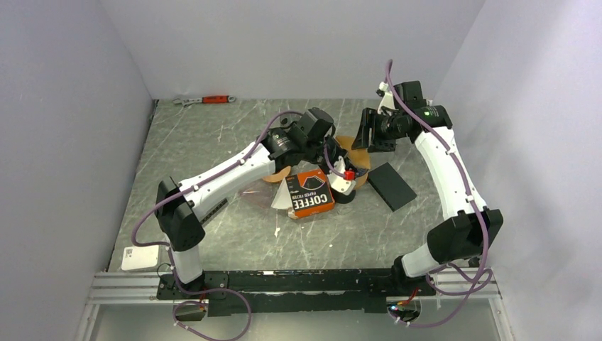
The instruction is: Place the coffee filter in the dripper
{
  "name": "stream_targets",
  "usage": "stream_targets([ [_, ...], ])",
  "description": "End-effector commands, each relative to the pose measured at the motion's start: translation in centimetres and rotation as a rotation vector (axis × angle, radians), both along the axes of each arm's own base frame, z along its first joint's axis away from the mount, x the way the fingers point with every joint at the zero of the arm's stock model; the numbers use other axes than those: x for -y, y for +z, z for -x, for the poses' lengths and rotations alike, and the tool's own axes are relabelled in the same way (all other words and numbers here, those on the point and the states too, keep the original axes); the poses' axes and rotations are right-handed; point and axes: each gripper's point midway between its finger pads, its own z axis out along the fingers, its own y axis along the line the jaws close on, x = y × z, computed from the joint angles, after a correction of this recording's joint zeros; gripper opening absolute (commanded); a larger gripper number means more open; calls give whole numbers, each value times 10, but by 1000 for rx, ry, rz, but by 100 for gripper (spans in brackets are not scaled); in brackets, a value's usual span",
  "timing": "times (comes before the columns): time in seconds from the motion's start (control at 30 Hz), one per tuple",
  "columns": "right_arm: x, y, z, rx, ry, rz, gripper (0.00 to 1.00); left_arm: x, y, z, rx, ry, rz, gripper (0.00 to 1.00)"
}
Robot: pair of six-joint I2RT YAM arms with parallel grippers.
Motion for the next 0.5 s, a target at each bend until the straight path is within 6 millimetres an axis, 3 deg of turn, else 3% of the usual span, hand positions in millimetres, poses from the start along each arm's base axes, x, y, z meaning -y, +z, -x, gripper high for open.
stream_targets([
  [0.0,3,5,3,37,-9,1,61,2,3,7,25,-36,3,0],
  [0.17,11,-13,8,-16,-24,50,61,3,-8,9,8,-35,-5,0],
  [0.47,15,-24,9,-53,-31,76,64,3,-21,13,-17,-55,-41,0],
])
